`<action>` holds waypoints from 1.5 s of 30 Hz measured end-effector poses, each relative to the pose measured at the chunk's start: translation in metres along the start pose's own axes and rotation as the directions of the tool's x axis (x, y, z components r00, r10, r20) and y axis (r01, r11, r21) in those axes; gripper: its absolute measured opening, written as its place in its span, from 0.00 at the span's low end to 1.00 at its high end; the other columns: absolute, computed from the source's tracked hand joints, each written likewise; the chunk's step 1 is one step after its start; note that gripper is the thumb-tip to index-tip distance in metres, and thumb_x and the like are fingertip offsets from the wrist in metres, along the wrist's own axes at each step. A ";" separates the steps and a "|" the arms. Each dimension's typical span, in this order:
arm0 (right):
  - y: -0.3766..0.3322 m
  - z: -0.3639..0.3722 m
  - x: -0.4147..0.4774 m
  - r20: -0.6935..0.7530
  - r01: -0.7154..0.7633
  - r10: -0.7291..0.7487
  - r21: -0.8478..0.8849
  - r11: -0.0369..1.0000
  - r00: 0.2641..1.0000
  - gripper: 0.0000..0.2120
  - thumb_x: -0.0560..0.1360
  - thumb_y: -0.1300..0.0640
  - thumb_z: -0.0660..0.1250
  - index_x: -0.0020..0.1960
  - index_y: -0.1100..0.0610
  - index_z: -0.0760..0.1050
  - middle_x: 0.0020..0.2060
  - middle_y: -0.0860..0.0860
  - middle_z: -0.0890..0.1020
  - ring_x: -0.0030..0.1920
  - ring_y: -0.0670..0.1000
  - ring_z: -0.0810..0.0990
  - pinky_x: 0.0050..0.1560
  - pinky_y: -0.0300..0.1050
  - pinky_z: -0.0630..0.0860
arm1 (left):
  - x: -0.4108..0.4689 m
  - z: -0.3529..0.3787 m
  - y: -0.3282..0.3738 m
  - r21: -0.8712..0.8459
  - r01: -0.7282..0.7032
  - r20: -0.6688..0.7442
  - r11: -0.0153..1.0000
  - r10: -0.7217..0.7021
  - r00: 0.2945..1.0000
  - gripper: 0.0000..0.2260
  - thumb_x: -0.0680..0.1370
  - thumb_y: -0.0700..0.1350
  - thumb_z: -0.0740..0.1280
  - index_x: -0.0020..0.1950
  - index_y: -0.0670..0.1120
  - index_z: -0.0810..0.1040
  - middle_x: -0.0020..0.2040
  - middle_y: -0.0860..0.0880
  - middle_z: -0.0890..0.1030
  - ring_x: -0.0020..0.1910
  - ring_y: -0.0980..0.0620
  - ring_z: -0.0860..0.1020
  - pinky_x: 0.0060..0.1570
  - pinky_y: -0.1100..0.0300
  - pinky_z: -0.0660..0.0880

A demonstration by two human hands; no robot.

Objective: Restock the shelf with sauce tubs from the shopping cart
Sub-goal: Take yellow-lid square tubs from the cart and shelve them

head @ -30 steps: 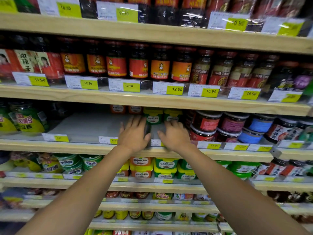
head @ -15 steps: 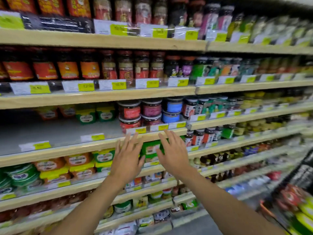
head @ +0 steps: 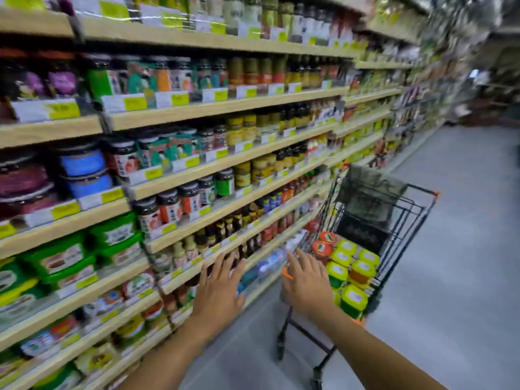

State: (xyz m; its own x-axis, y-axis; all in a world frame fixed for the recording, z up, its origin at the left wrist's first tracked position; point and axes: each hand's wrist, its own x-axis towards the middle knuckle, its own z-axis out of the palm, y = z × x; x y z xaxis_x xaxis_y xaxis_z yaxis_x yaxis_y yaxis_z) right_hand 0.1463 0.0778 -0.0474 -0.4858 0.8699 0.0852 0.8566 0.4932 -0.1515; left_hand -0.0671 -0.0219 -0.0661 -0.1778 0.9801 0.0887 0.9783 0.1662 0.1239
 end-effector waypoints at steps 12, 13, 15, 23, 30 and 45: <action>0.203 0.028 0.006 0.136 -0.402 0.411 -0.090 0.911 0.901 0.32 0.79 0.35 0.53 0.79 0.49 0.60 0.78 0.51 0.62 0.77 0.56 0.62 0.74 0.55 0.60 | 0.143 0.084 0.151 -0.084 -0.262 0.235 0.961 0.274 0.932 0.32 0.83 0.57 0.58 0.84 0.53 0.50 0.84 0.49 0.45 0.83 0.46 0.43 0.78 0.39 0.42; 0.215 0.028 0.011 0.151 -0.406 0.418 -0.108 0.908 0.896 0.32 0.80 0.35 0.53 0.78 0.50 0.61 0.78 0.52 0.63 0.76 0.56 0.62 0.74 0.55 0.61 | 0.156 0.090 0.159 -0.098 -0.270 0.255 0.958 0.286 0.924 0.32 0.83 0.56 0.58 0.84 0.53 0.50 0.84 0.49 0.46 0.83 0.46 0.43 0.78 0.40 0.42; 0.238 0.029 0.024 0.176 -0.416 0.435 -0.131 0.900 0.883 0.32 0.79 0.35 0.51 0.77 0.50 0.62 0.77 0.52 0.64 0.76 0.57 0.63 0.73 0.55 0.62 | 0.184 0.102 0.172 -0.128 -0.282 0.297 0.951 0.308 0.904 0.32 0.83 0.55 0.58 0.84 0.52 0.49 0.84 0.49 0.45 0.83 0.46 0.42 0.79 0.39 0.42; 0.303 0.038 0.081 0.257 -0.426 0.454 -0.159 0.890 0.853 0.30 0.81 0.38 0.56 0.78 0.50 0.61 0.76 0.50 0.67 0.75 0.56 0.64 0.74 0.52 0.60 | 0.287 0.146 0.201 -0.171 -0.309 0.442 0.936 0.353 0.825 0.33 0.82 0.53 0.61 0.84 0.51 0.49 0.84 0.48 0.46 0.83 0.45 0.43 0.79 0.39 0.43; 0.347 0.072 0.116 0.383 -0.392 0.436 -0.190 0.900 0.815 0.30 0.80 0.38 0.56 0.79 0.50 0.60 0.75 0.52 0.67 0.74 0.57 0.65 0.73 0.53 0.60 | 0.341 0.186 0.219 -0.169 -0.280 0.517 0.945 0.327 0.791 0.36 0.81 0.53 0.64 0.84 0.51 0.49 0.84 0.47 0.48 0.83 0.43 0.45 0.79 0.41 0.45; 0.428 0.181 0.196 0.765 0.061 0.023 -0.081 0.995 0.643 0.29 0.79 0.49 0.60 0.78 0.54 0.60 0.73 0.58 0.67 0.74 0.61 0.64 0.77 0.60 0.51 | 0.424 0.290 0.272 -0.139 0.088 0.696 0.986 0.034 0.718 0.35 0.81 0.53 0.65 0.83 0.49 0.52 0.84 0.48 0.51 0.81 0.43 0.54 0.75 0.46 0.64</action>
State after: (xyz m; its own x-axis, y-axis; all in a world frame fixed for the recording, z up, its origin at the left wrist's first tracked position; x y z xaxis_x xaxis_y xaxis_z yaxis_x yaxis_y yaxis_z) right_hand 0.3864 0.4592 -0.2736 -0.4259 0.5704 -0.7023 0.8365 0.5440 -0.0655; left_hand 0.1545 0.4705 -0.2813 -0.0201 0.7846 -0.6197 0.9343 0.2354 0.2677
